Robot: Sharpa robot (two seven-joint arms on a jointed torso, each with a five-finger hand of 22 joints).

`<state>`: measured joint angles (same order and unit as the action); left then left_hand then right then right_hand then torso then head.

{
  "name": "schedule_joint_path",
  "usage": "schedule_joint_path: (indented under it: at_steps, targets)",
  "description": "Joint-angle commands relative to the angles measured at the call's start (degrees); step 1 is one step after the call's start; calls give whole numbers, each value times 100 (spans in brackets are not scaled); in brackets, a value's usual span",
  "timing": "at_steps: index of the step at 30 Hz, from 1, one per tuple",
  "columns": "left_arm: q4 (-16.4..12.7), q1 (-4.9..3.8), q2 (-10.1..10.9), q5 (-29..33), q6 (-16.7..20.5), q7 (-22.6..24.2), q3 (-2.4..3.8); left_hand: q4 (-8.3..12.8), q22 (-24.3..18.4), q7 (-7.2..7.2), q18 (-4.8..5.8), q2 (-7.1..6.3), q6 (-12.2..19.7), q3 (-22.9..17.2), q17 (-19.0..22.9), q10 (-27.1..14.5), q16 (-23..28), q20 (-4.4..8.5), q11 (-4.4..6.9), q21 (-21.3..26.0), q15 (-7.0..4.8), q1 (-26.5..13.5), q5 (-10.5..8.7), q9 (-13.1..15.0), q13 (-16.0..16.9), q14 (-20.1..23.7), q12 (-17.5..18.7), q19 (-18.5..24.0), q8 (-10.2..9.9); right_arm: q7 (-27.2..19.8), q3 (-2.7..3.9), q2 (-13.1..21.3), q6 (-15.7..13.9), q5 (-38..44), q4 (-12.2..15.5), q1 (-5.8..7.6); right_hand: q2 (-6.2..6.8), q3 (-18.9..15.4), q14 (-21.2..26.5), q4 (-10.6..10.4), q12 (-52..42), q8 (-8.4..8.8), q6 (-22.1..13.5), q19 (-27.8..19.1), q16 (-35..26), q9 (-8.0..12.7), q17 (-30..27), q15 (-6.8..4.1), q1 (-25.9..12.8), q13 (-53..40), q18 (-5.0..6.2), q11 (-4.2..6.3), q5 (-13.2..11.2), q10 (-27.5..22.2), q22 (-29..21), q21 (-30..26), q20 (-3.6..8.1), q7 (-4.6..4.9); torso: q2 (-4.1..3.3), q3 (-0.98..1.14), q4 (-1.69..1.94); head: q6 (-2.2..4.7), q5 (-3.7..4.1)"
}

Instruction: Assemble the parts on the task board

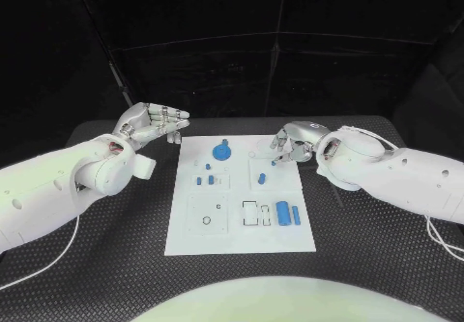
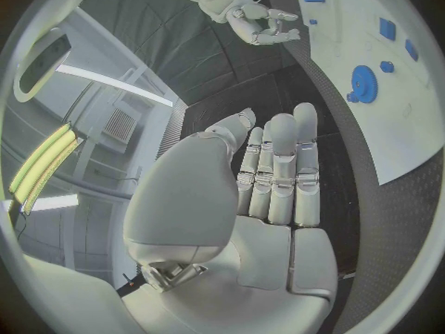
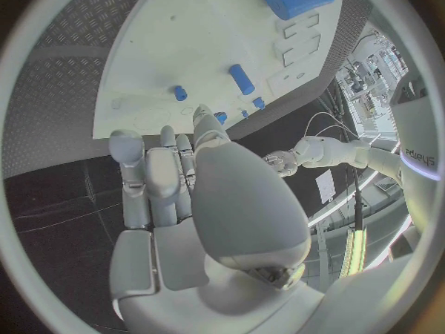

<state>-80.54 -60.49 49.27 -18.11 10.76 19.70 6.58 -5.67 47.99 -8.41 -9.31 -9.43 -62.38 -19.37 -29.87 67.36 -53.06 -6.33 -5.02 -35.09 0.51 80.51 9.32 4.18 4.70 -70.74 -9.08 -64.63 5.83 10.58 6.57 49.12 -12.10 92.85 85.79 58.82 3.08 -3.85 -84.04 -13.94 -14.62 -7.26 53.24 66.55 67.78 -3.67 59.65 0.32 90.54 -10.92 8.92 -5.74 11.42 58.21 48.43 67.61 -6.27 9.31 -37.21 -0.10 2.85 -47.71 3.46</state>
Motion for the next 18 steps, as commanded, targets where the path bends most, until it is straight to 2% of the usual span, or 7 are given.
schedule_joint_path:
  at_steps: [1,3,8,12,14,18]
  targets:
    - [-104,29,22,698,79,329,5,0,-54,-22,-119,60,14,46,53,-60,72,-11,4,76,-7,-3,-33,-9,8,54,-29,43,-17,339,2,-39,363,540,-4,-27,65,-36,-69,10,37,51,-28,1,-23,-8,-2,46,0,51,-96,-8,-48,-63,-12,-29,-48,27,3,-6,13,15,6]
    - [-139,45,31,721,70,339,5,2,-63,-22,-119,64,15,50,62,-63,83,-11,4,88,-7,2,-33,-10,8,56,-31,42,-17,338,-5,-69,426,558,-16,-54,67,-39,-70,14,43,58,-28,2,-20,-9,1,50,-5,62,-96,-14,-53,-73,-11,-28,-52,34,-1,-11,6,11,-14]
    - [-174,63,37,745,62,346,5,6,-92,-26,-119,82,15,64,88,-70,117,-13,2,126,-5,18,-31,-10,9,62,-41,41,-17,330,-27,-148,440,577,-68,-84,21,-14,-75,37,44,57,25,16,-2,-20,19,65,6,105,-98,-31,-44,-70,10,-14,-67,58,-10,-3,-7,23,-32]
    - [-185,69,31,752,61,342,5,10,-111,-28,-119,97,16,71,105,-77,139,-14,0,150,-3,31,-29,-10,10,68,-46,41,-18,329,-34,-217,396,577,-156,-93,-106,97,-85,85,33,41,145,47,35,-31,56,68,96,182,-101,-38,-77,-1,56,21,-78,71,-8,-6,1,34,-13]
    - [-187,71,25,753,69,336,5,16,-123,-32,-119,108,20,72,116,-83,153,-15,-2,166,-3,44,-28,-11,10,71,-50,38,-19,323,-36,-250,393,567,-202,-95,-233,282,-95,138,49,41,224,78,77,-30,99,53,258,258,-106,-26,-269,66,107,59,-68,66,-13,-6,4,36,-9]
    - [-185,75,15,755,76,328,6,24,-136,-38,-119,119,26,72,128,-92,168,-14,-5,182,-2,63,-26,-12,10,73,-52,36,-22,280,-39,-307,466,521,-267,-98,-269,470,-117,150,64,33,347,141,159,-32,191,36,344,351,-126,3,-315,197,222,137,-55,44,-17,-7,1,25,-4]
